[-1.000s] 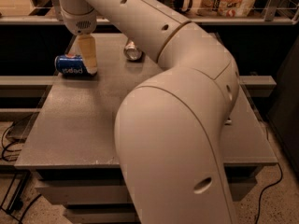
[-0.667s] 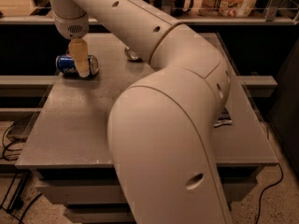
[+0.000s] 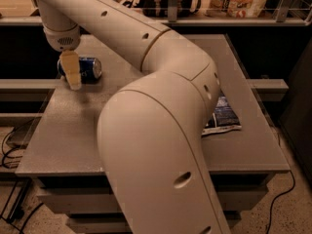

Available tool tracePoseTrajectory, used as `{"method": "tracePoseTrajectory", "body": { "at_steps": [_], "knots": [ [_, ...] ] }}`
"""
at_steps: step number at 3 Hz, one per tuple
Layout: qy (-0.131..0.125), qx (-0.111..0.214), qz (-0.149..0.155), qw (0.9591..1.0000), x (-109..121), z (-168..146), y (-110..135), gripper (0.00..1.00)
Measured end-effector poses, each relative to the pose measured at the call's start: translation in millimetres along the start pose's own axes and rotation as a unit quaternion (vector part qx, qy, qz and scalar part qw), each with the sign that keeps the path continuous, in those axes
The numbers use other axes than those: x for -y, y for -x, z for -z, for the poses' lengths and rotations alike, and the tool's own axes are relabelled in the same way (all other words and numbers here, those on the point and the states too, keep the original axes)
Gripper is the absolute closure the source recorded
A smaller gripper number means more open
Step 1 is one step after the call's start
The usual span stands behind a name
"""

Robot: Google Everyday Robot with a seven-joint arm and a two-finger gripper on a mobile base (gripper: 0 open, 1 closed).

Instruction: Place pepsi can upright

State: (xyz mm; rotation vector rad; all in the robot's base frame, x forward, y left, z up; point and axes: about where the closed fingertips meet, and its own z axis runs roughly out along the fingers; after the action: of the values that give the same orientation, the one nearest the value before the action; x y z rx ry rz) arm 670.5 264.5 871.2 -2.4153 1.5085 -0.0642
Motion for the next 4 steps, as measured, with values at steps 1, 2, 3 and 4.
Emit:
{"method": "tracePoseTrajectory", "body": {
  "at_steps": [1, 2, 3, 4],
  "knots": [
    [0.016, -0.002, -0.013, 0.9998, -1.3, -17.7, 1.2, 0.0],
    [0.03, 0.005, -0.03, 0.9991, -2.8, -34.8, -6.4, 0.18],
    [0.034, 0.009, -0.043, 0.9985, -3.6, -39.9, -11.6, 0.41],
    [0.034, 0.009, -0.042, 0.9985, -2.6, -36.4, -11.2, 0.63]
  ]
}}
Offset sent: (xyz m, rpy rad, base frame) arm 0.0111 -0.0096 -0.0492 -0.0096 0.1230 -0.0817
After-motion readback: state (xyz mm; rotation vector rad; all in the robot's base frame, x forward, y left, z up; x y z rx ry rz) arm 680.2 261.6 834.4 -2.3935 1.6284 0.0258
